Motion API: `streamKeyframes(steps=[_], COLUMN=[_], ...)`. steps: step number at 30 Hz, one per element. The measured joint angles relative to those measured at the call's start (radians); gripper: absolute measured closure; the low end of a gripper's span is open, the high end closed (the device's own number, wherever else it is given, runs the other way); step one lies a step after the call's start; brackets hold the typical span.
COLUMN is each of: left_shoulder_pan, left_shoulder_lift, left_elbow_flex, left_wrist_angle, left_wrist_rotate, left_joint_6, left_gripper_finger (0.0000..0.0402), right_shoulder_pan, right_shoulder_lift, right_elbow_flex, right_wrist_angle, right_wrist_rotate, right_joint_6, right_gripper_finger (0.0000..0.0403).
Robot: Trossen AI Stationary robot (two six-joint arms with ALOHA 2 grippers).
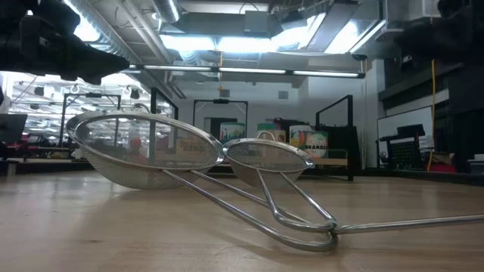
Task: Pick and place cans onto a shelf
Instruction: Return to Home Position
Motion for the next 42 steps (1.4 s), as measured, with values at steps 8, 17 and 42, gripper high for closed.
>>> streamKeyframes(steps=[8, 17, 42], left_shoulder_pan=[0.000, 0.000, 0.000], left_shoulder_lift=[0.000, 0.000, 0.000], left_elbow_flex=[0.000, 0.000, 0.000], left_wrist_angle=[-0.002, -0.003, -0.016], left_wrist_rotate=[0.000, 0.000, 0.000], left_joint_6=[-0.001, -0.002, 0.000], left_gripper_finger=[0.0332, 0.0332, 0.0332], right_shoulder_pan=[0.000, 0.000, -0.002], right_shoulder_lift=[0.000, 0.004, 0.005], right_elbow_flex=[-0.073, -0.130, -0.129], right_wrist_angle=[0.027, 0.104, 0.077], right_wrist_rotate=[0.065, 0.086, 0.216], right_joint_6=[0.020, 0.027, 0.027], right_gripper_finger=[0.0308, 0.0308, 0.0308])
